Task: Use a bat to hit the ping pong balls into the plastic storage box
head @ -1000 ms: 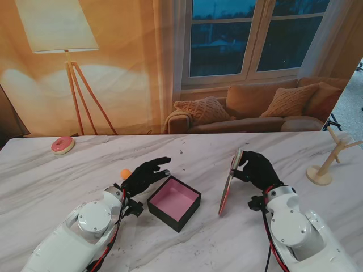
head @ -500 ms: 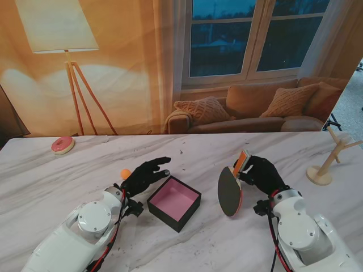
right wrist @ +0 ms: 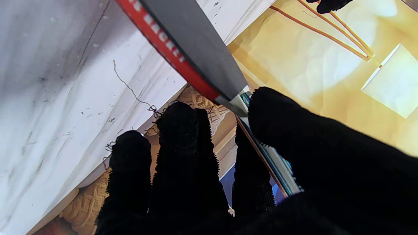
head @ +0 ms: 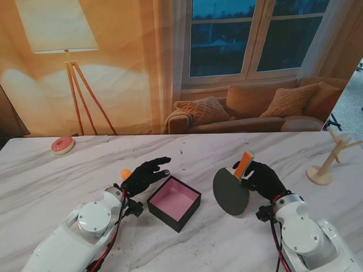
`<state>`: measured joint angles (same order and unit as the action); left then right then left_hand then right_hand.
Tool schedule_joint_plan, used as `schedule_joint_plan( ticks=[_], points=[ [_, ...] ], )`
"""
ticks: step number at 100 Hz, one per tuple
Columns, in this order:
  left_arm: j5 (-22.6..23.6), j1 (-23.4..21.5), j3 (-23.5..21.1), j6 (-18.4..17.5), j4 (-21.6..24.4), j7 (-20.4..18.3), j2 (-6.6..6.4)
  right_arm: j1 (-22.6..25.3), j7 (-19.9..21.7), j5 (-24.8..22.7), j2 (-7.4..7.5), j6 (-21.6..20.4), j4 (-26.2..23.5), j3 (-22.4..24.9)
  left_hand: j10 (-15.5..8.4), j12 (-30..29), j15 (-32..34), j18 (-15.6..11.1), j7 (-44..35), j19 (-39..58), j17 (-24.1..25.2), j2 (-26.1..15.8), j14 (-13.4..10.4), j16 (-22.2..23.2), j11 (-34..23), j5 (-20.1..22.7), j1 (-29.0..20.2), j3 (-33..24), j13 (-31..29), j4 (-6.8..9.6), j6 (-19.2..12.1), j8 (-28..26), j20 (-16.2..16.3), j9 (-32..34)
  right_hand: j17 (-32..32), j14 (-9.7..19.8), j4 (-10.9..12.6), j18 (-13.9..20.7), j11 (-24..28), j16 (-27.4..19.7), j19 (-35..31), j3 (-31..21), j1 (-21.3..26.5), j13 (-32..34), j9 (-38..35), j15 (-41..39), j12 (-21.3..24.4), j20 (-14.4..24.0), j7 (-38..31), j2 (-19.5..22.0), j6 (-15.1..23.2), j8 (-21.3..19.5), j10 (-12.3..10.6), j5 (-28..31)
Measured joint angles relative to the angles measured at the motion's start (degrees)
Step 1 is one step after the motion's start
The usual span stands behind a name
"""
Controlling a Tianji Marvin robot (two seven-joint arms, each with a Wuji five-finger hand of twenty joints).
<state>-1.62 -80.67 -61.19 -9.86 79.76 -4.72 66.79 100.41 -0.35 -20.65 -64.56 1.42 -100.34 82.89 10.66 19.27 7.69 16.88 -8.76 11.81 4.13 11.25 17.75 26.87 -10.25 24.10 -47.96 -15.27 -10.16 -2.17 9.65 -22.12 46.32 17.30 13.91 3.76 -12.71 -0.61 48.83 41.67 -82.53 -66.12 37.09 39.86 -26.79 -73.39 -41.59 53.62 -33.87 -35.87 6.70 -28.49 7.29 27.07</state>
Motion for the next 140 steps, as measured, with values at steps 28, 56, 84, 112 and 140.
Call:
schedule_joint_plan(
  ticks=[28, 56, 84, 112, 140],
  points=[
    [-0.3, 0.0, 0.0, 0.2, 0.1, -0.1, 0.0, 0.8, -0.1, 1.8, -0.11, -0.3, -0.1, 0.0, 0.0, 0.0, 0.0, 0.0, 0.0, 0.0, 0.0, -0.5, 0.0, 0.0, 0.0, 0.0, -0.9, 0.6, 0.0, 0.0, 0.0, 0.0, 0.0, 0.0, -0.1, 0.0, 0.0, 0.0, -0.1, 0.6, 0.5, 0.0, -0.9, 0.0, 0.6, 0.7, 0.0, 0.0, 2.2, 0.1, 2.1, -0.1, -0.8, -7.4],
    [-0.6, 0.0, 0.0, 0.5, 0.1, -0.3, 0.0, 0.9, -1.1, 2.3, -0.29, -1.7, -0.3, -0.3, 0.1, 0.0, 0.0, 0.0, 0.0, 0.0, 0.0, -0.5, 0.0, 0.0, 0.3, 0.0, -0.9, 0.6, 0.0, 0.0, 0.0, 0.0, 0.7, 0.0, -0.9, 0.7, 3.1, 0.0, 0.0, 1.9, 2.2, 0.0, -4.3, -1.8, 1.2, 2.1, 0.0, 0.0, 2.7, 0.1, 2.9, 0.5, -1.6, -10.4],
    [-0.7, 0.0, 0.0, 0.8, 0.2, -0.5, 0.0, -0.3, -0.4, 6.9, -0.38, -0.6, 0.3, -1.4, 0.1, 0.0, 0.0, 0.0, 0.0, 0.0, 0.0, -0.6, 0.0, 0.0, 0.3, 0.0, -0.9, 0.6, 0.0, 0.0, 0.0, 0.0, 0.7, 0.1, -2.3, 0.7, 3.2, 0.0, -1.5, 2.6, 3.9, 0.0, -7.1, -2.4, 4.1, 2.9, 0.0, 0.0, 2.4, 0.1, 5.6, -0.3, -1.4, -7.1],
    [-1.2, 0.0, 0.0, 1.3, 0.2, -0.9, 0.0, -3.3, 0.0, 7.3, -0.54, 0.2, 2.2, -3.4, 0.7, 0.0, 0.0, 0.0, 0.0, 0.0, 0.0, -0.6, 0.0, 0.0, 0.3, 0.0, -1.1, 1.5, 0.0, 0.0, 0.0, 0.0, 0.7, 0.1, -2.3, 0.7, 3.2, 0.0, -1.6, 2.7, 4.1, 0.0, -6.5, -2.4, 5.2, 3.0, 0.0, 0.0, 2.3, 0.1, 6.4, -1.5, -1.2, -4.5],
    [-1.4, 0.0, 0.1, 1.5, 0.3, -0.9, 0.0, -4.9, -0.2, 10.0, -0.95, 1.6, 2.7, -4.7, 0.7, 0.0, -0.1, 0.0, 0.1, 0.0, -0.1, -1.3, 0.0, 0.0, 0.6, 0.0, -1.2, 1.5, 0.0, 0.0, 0.0, 0.0, 0.7, 2.2, -1.8, 0.7, 2.4, -0.7, -1.5, 1.4, 4.7, 0.0, -0.9, -2.4, 5.2, 3.0, 0.0, 0.0, -4.8, 0.0, 6.2, -8.4, -1.2, 2.7]
  ],
)
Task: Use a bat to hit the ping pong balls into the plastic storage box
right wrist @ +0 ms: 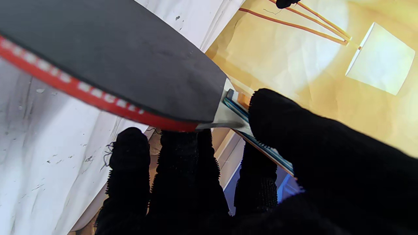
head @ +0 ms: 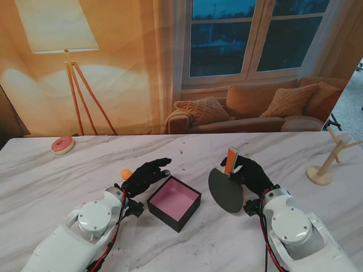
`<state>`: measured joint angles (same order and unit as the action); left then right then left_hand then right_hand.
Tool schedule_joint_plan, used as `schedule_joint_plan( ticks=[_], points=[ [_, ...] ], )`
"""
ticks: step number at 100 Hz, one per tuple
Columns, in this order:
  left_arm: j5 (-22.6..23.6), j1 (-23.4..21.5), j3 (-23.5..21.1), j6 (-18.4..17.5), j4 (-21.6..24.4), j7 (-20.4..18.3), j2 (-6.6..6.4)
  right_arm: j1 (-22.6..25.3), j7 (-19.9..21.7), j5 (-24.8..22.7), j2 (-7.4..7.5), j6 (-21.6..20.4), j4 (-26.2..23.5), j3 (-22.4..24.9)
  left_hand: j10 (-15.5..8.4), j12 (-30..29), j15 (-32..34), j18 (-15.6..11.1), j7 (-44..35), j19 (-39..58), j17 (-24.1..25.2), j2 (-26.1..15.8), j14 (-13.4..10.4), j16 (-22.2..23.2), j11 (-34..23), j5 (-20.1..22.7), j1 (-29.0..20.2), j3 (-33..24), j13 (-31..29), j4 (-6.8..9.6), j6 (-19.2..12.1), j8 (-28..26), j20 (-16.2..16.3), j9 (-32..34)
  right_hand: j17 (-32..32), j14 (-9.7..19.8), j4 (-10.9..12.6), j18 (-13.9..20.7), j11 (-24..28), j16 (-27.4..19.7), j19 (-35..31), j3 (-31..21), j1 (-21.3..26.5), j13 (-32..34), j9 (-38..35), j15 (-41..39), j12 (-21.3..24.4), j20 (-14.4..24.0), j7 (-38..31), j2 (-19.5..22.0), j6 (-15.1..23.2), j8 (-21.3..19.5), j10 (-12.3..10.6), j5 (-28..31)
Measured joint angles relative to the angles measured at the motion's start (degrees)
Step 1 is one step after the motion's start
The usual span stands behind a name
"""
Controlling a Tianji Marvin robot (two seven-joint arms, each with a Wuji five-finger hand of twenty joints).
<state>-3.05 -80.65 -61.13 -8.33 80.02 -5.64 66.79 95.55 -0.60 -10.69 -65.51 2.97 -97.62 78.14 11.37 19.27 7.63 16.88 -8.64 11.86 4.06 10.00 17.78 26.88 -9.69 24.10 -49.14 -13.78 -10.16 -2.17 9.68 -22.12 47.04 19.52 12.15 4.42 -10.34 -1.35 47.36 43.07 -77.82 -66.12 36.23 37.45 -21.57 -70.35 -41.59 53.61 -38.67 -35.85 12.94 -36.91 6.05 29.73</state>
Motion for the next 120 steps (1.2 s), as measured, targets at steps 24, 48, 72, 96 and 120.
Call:
schedule_joint_plan(
  ticks=[24, 48, 72, 96, 120],
  points=[
    [-0.1, 0.0, 0.0, 0.1, 0.0, -0.1, 0.0, -0.7, -1.7, -0.7, -0.37, -0.1, 0.6, -1.1, 0.0, 0.0, 0.0, 0.0, 0.0, 0.0, 0.0, 0.0, 0.0, 0.0, 0.0, 0.0, -0.1, 0.5, 0.0, 0.0, 0.0, 0.0, 0.0, 0.0, 0.1, 0.0, -2.7, 0.0, 0.7, -1.5, 0.6, 0.0, 1.6, 0.0, 0.0, -0.1, 0.0, -0.4, -13.2, -3.8, -1.5, -4.6, 0.0, 2.4],
    [-0.2, 0.0, 0.0, 0.2, 0.0, -0.3, 0.0, -1.0, -2.1, -1.3, -0.5, -0.4, 0.9, -1.3, 0.0, 0.0, 0.0, 0.0, 0.0, 0.0, -0.1, 0.0, 0.0, 0.1, 0.0, 0.0, -0.1, 0.5, 0.0, 0.0, 0.0, 0.0, 0.0, 0.0, 1.6, -0.8, -4.4, 0.0, 2.4, -3.8, 0.6, 0.0, 8.1, 0.0, -0.1, -3.1, 0.0, -0.7, -22.1, -5.8, -2.7, -9.7, 0.1, 5.5],
    [-0.4, 0.0, 0.0, 0.5, 0.1, -0.5, 0.0, -0.6, -1.8, -1.9, -0.53, -0.9, 1.0, -0.4, 0.0, 0.0, 0.0, 0.0, 0.0, 0.6, -0.2, -0.1, 0.0, 0.1, 0.0, 0.0, -0.1, 0.5, 0.0, 0.0, 0.0, 0.0, 0.7, 0.0, 1.7, -0.1, -3.3, 0.1, 3.1, -3.1, 0.4, 0.3, 5.3, 0.0, -0.1, -3.1, -0.3, -0.7, -22.1, -4.5, -2.5, -9.4, 0.5, 7.7],
    [-0.4, 0.0, 0.0, 0.5, 0.1, -0.5, 0.0, 0.3, -0.4, -8.2, 0.08, -2.8, 1.5, 1.5, 0.0, 0.0, 0.0, 0.1, 0.0, 0.7, -0.7, -0.7, 0.0, 0.1, 0.0, 0.0, -0.8, 1.7, 0.0, 0.0, 0.0, 0.0, 0.7, 0.0, 1.4, 0.7, -4.1, 0.1, 6.6, 2.7, -1.0, 0.3, -2.7, 1.3, -2.4, -1.7, -4.2, -0.7, -21.8, -6.6, -3.0, -7.5, 1.5, 7.6],
    [-0.7, 0.1, 0.1, 0.7, 0.1, -0.9, -0.01, 0.7, 3.5, -10.1, 1.25, -4.5, 1.9, 3.1, 0.0, 0.0, 0.0, 0.2, 0.0, 0.7, -0.7, -0.7, 0.1, 0.1, 0.0, 1.7, -0.8, 1.7, 0.0, 0.0, 0.0, 0.0, 0.7, 0.0, 4.3, -0.1, -4.7, -0.2, 8.2, 4.9, -4.2, 1.1, -4.0, 7.3, -11.7, -5.2, -7.4, -0.7, -18.2, -6.6, -3.2, -4.0, 1.2, 7.0]
  ],
)
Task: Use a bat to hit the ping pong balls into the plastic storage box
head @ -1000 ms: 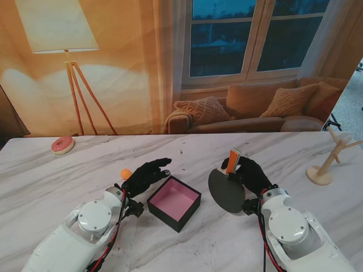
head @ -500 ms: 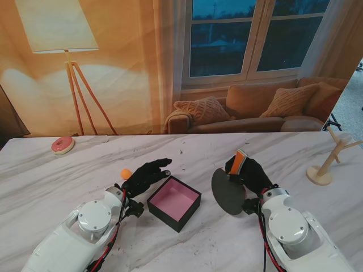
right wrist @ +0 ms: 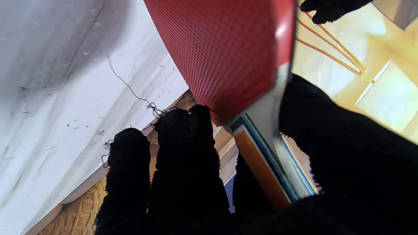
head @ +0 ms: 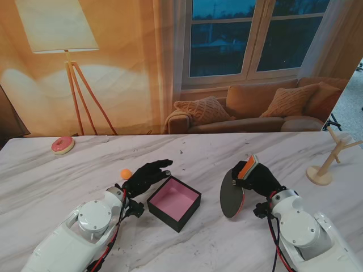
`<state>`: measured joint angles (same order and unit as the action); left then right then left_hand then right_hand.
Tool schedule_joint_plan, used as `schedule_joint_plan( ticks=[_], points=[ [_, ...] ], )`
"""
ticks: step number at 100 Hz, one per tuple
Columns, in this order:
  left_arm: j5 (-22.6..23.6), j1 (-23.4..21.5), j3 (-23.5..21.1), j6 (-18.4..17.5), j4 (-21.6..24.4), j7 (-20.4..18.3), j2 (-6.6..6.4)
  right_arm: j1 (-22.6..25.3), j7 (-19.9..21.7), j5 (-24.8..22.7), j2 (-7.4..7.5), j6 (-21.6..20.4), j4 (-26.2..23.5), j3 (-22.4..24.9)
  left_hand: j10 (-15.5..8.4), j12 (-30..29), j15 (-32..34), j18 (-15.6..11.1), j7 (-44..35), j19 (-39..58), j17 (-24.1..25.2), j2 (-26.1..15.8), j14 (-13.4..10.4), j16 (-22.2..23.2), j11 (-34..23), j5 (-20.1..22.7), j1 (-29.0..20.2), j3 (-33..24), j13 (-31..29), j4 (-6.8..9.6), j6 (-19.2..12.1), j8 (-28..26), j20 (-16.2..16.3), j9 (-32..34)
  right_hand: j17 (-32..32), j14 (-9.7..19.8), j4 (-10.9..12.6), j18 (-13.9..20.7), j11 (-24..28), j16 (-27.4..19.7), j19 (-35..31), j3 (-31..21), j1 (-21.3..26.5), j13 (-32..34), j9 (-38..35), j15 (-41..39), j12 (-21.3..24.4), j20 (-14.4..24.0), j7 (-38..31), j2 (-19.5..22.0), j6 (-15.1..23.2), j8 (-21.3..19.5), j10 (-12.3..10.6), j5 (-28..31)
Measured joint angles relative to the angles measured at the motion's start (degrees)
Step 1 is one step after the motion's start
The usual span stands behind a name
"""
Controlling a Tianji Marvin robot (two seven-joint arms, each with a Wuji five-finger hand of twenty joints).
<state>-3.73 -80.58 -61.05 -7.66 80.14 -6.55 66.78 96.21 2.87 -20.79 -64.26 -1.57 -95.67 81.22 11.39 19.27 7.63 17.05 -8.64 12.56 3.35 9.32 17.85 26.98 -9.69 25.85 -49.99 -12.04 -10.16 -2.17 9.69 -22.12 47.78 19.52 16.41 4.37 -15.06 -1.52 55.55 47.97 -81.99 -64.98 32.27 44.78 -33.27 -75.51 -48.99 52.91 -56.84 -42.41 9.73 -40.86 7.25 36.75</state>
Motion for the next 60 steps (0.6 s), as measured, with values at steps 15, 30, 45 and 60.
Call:
schedule_joint_plan(
  ticks=[15, 30, 45, 60],
  points=[
    [0.0, 0.0, 0.0, 0.0, 0.0, 0.0, 0.0, -0.1, 0.6, -0.6, 0.53, -0.7, 0.7, 0.0, 0.0, 0.0, 0.0, 0.0, 0.0, 0.0, 0.0, -0.2, 0.0, 0.0, 0.0, 0.0, 0.0, 0.2, 0.0, 0.0, 0.0, 0.0, 0.0, 0.0, 4.3, -1.3, 0.0, -1.2, -0.5, -0.3, -2.7, 0.0, 0.0, 5.2, -7.3, -2.3, -2.2, 0.0, 3.5, 0.0, -0.5, 1.9, -0.8, -0.3],
    [0.0, 0.0, 0.0, 0.0, 0.0, 0.0, 0.01, -0.2, 0.1, -0.6, 0.59, -0.8, 1.0, -0.4, 0.0, 0.0, 0.0, 0.1, 0.0, 0.0, -0.1, -0.5, 0.5, 0.0, 0.0, 0.0, -0.6, 0.3, 0.0, 0.0, 0.0, 0.0, 0.0, 0.0, 8.1, -4.4, -0.6, -2.7, -5.0, -6.6, -3.5, 0.0, 3.2, 9.4, -16.3, 1.3, 2.3, -1.5, 3.6, 0.0, -0.5, 6.2, -2.0, -0.3],
    [0.0, 0.0, -0.1, 0.0, 0.0, 0.0, 0.01, -0.3, -0.5, -0.6, 0.5, -0.8, 1.0, -0.6, 0.0, 0.0, 0.0, 0.4, 0.0, 0.1, -0.6, -0.8, 0.5, 0.0, 0.0, 0.0, -0.6, 0.3, 0.0, 0.0, 0.0, 0.0, 0.6, 0.0, 12.0, -7.9, -0.8, -5.5, -12.7, -15.6, -3.3, 0.0, 4.6, 13.4, -23.5, 14.4, 9.6, -7.0, 3.4, 0.5, -0.9, 12.2, -2.6, 0.7],
    [-0.1, 0.0, -0.1, 0.0, 0.0, 0.1, 0.01, -0.3, -0.8, 0.2, 0.45, -0.5, 1.0, -0.9, 0.1, 0.0, 0.0, 0.5, 0.0, 0.1, -0.6, -0.8, 0.6, 0.1, 0.0, 0.0, -0.6, 0.3, 0.0, 0.0, 0.0, 0.0, 0.7, 0.0, 14.6, -9.1, -0.8, -6.8, -14.5, -18.8, -3.2, 1.0, 5.9, 15.5, -25.8, 18.8, 12.1, -10.3, 3.3, 1.2, -1.1, 14.8, -1.7, 2.2]
  ],
)
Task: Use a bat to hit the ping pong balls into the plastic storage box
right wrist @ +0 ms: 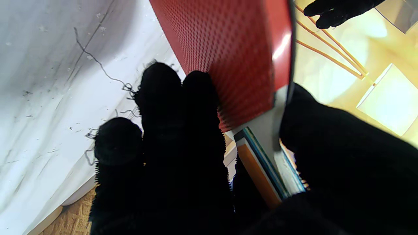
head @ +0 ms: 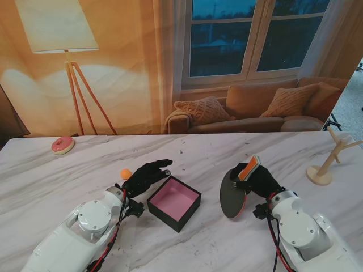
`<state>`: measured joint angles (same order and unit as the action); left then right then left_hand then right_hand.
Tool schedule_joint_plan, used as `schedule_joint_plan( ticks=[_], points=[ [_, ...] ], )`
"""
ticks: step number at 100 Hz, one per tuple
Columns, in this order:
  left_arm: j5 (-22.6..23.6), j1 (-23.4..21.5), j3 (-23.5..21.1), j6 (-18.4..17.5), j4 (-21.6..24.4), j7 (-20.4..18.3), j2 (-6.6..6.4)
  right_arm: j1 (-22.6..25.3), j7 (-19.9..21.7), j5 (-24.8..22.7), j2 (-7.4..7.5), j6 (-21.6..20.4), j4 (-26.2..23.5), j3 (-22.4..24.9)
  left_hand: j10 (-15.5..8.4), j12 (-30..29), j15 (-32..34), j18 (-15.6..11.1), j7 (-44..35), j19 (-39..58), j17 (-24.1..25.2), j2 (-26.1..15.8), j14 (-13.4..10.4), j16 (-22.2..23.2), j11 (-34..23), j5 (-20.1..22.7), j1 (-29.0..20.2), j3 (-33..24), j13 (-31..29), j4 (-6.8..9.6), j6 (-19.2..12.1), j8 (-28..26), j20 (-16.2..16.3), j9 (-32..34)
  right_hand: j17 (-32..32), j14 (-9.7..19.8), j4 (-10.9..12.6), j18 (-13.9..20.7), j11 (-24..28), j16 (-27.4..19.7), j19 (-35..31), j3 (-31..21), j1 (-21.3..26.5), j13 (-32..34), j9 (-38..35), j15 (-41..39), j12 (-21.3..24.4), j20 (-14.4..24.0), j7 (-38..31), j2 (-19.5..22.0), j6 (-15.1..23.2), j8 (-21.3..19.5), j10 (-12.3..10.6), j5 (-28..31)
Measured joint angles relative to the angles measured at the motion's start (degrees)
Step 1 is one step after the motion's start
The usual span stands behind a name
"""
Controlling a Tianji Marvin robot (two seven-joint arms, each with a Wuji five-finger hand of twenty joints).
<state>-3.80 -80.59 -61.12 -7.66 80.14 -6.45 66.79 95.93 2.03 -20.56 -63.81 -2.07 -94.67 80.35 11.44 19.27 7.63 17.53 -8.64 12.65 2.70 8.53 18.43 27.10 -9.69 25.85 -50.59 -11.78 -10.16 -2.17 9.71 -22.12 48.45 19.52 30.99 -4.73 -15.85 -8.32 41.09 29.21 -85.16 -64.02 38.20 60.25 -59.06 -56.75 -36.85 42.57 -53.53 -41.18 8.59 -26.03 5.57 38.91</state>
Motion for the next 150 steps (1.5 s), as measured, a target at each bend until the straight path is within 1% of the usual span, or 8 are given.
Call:
schedule_joint_plan(
  ticks=[16, 36, 52, 81, 103, 127, 133, 150],
  points=[
    [0.0, 0.0, 0.0, 0.0, 0.0, -0.1, 0.0, 0.1, -0.4, 3.6, -0.22, 0.4, -0.1, -0.3, 0.0, 0.0, 0.0, 0.1, 0.0, 0.0, -0.1, 0.0, 0.0, 0.4, 0.0, 0.0, 0.0, 0.6, 0.0, 0.0, 0.0, 0.0, 0.0, 0.0, 0.1, -1.4, 0.0, -0.3, -0.3, -0.6, 0.0, 3.5, 3.1, 0.0, 0.0, 0.2, 0.1, -1.3, -0.2, 2.4, -0.6, 0.3, 2.7, 2.1],
    [0.1, -0.1, -0.1, -0.1, 0.0, 0.0, 0.0, 0.6, -3.1, 5.2, -1.04, 0.4, -0.1, -0.8, 0.0, 0.0, 0.0, 0.1, 0.0, 0.4, -0.1, 0.0, 0.6, 0.4, 0.0, 0.0, 0.0, 0.6, 0.0, 0.0, 0.0, 0.0, 0.0, 0.0, 0.2, -1.9, 0.0, -0.8, -1.1, -0.7, 0.0, 4.8, 3.9, 0.1, 0.0, 0.5, 0.7, -1.6, -0.8, 3.4, -0.9, -1.1, 3.2, 3.6],
    [0.1, -0.1, -0.2, -0.1, 0.0, 0.0, -0.02, 1.5, -3.6, 10.6, -1.72, 0.8, -1.5, -0.4, 0.1, 0.0, 0.0, 0.1, 0.0, 0.4, -0.5, 0.0, 0.6, 0.4, 0.0, 0.0, 0.0, 0.6, 0.0, 0.0, 0.0, 0.0, 0.1, 0.0, 0.2, -2.0, 0.0, -0.8, -1.1, -0.7, 0.1, 5.4, 4.4, 0.1, 0.1, 0.5, 1.0, -1.9, -0.8, 3.6, -1.4, -1.2, 3.6, 3.6],
    [0.3, -0.4, -0.5, -0.2, 0.3, 0.0, -0.02, 2.6, -5.5, 15.4, -2.61, 1.1, -4.7, -0.4, 0.6, 0.0, 0.0, 0.2, 0.0, 0.4, -0.6, 0.0, 0.6, 0.4, 0.0, 0.0, 0.0, 1.5, 0.0, 0.0, 0.0, 0.0, 0.6, 0.0, 0.2, -2.0, 0.0, -0.8, -1.1, -0.7, 0.4, 5.9, 4.5, 0.1, 0.2, 0.7, 1.6, -2.1, -0.8, 4.1, -1.5, -2.4, 3.6, 3.6],
    [0.5, -0.4, -0.6, -0.2, 0.5, -0.3, -0.1, 3.2, -5.5, 15.7, -2.64, 0.0, -6.7, -0.7, 0.7, 0.0, 0.4, 0.2, 0.0, 0.4, -0.7, 0.0, 0.6, 0.4, 0.0, 0.0, 0.0, 1.5, 0.0, 0.0, 0.0, 0.0, 0.7, 0.0, 1.0, -2.0, 0.0, -0.8, -0.1, 0.0, -2.5, 6.4, 4.9, 0.1, 1.1, -2.2, 1.7, 0.6, -0.8, 4.8, -1.5, -3.4, 4.1, 3.6],
    [2.9, -1.5, -2.6, 0.2, 2.5, -1.1, -0.47, 3.5, -7.1, 17.9, -2.95, -1.3, -8.0, -2.1, 0.8, 0.7, 0.9, 0.2, 0.0, 0.4, -0.9, 0.0, 0.7, 0.6, -0.3, 0.0, -0.6, 1.5, -0.1, 0.0, 0.0, 0.0, 0.7, 1.4, 1.5, -2.0, 0.0, -0.7, 0.0, 0.0, -2.3, 6.4, 4.9, 0.1, 1.2, -2.2, 1.7, 0.7, -1.3, 4.8, -1.9, -3.6, 4.2, 3.6],
    [3.6, -1.9, -3.3, 0.3, 3.3, -1.1, -0.61, 3.5, -7.2, 18.3, -3.05, -1.5, -8.1, -2.4, 1.6, 2.1, 2.2, 0.3, 0.0, 0.7, -1.5, 0.0, 0.7, 1.7, -1.5, 0.0, -0.6, 1.5, -0.7, 0.0, 0.0, 0.0, 0.8, 1.5, 1.7, -2.0, 0.0, -0.7, 0.0, 0.0, -2.2, 6.4, 4.9, 0.1, 1.2, -2.2, 1.7, 0.7, -1.4, 4.8, -1.9, -3.6, 4.2, 3.6],
    [5.6, -2.5, -4.9, 0.5, 4.5, -1.0, -1.03, 3.5, -8.2, 19.2, -3.31, -2.0, -8.3, -3.6, 2.8, 7.7, 6.9, 1.0, -0.6, 3.1, -3.7, 1.6, 2.0, 5.7, -4.6, 0.7, -0.6, -0.4, -1.9, 0.01, 0.7, 0.0, 4.3, 3.6, 2.2, -2.0, 0.0, -0.7, 0.1, 0.0, -2.0, 6.4, 4.9, 0.1, 1.2, -2.2, 1.7, 0.7, -1.4, 4.8, -2.0, -3.6, 4.3, 3.6]
  ],
)
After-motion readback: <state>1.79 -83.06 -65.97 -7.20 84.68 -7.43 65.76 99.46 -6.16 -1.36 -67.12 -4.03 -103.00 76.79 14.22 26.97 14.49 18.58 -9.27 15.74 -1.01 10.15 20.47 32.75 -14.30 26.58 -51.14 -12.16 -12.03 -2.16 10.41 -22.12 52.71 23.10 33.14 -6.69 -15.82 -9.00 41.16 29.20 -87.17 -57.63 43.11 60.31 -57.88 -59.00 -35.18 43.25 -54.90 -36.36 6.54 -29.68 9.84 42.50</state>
